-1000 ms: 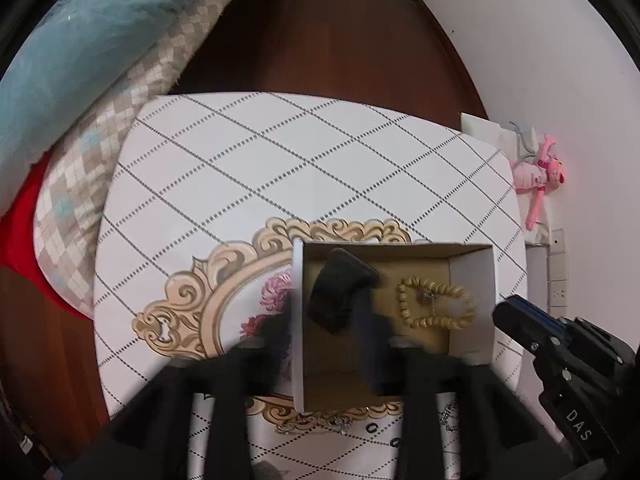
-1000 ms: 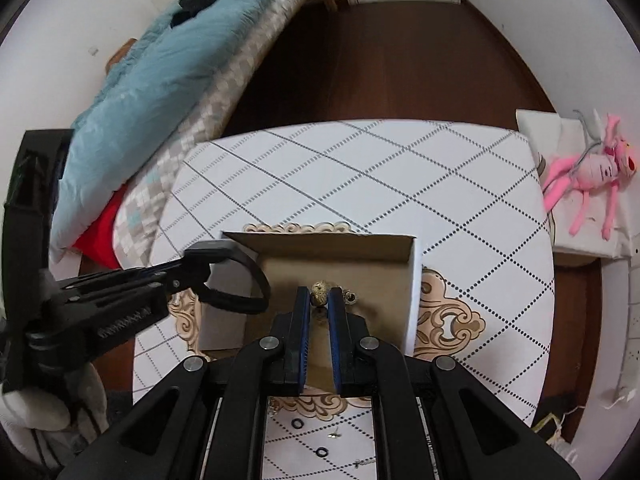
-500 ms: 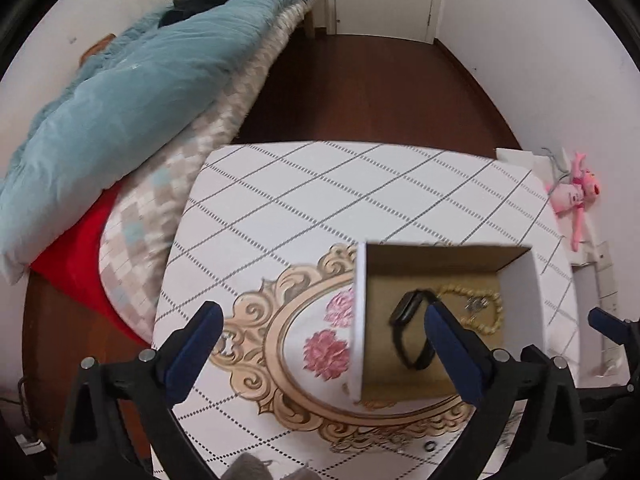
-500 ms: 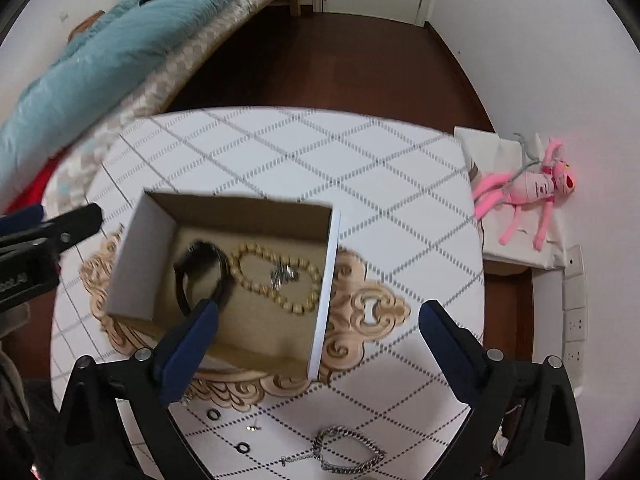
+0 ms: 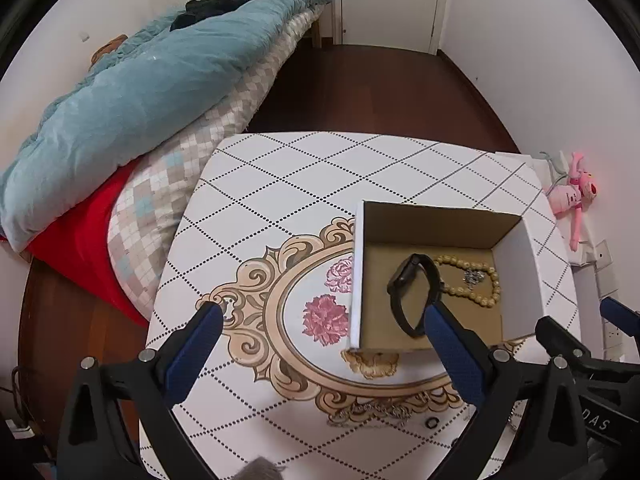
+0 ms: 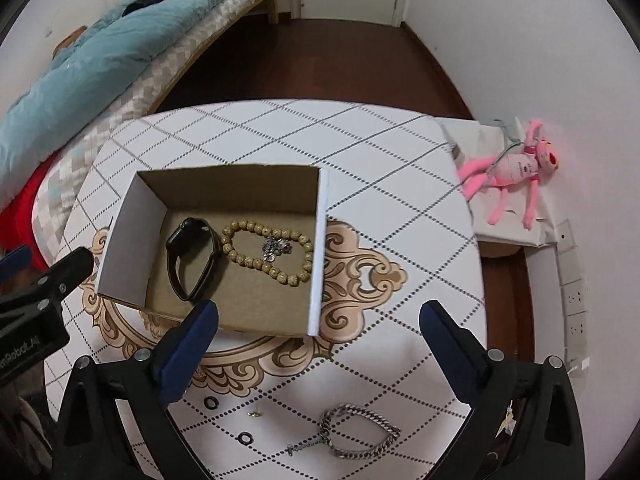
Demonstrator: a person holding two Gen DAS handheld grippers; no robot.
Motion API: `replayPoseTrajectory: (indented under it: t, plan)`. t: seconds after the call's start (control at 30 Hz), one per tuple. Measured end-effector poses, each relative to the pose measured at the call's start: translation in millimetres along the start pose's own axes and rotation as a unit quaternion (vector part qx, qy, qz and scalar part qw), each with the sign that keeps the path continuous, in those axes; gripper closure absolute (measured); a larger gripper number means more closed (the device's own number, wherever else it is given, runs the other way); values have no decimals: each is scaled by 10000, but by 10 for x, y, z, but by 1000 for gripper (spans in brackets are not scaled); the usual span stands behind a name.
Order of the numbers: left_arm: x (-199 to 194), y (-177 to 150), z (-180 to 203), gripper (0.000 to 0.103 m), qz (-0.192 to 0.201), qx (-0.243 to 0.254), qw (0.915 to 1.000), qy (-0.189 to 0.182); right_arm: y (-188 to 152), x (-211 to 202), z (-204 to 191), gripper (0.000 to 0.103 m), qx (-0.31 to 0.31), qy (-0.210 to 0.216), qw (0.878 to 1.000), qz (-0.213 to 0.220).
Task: Organize jewelry
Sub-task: 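Open both tools and withdraw them from the box toward the chains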
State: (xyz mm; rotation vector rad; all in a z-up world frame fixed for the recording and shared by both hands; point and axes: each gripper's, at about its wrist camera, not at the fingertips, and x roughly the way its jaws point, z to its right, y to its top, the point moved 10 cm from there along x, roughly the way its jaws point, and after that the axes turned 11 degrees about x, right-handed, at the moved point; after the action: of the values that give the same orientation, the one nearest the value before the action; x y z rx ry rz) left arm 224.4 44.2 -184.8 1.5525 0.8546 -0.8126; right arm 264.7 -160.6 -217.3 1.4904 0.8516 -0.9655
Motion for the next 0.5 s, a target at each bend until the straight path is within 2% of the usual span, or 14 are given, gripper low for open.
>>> replayPoseTrajectory:
  t: [0.5]
  plan:
    - [-886,-68,194,0,715,88,9972,-222,-39,-1028,201,1,266,72,9950,959]
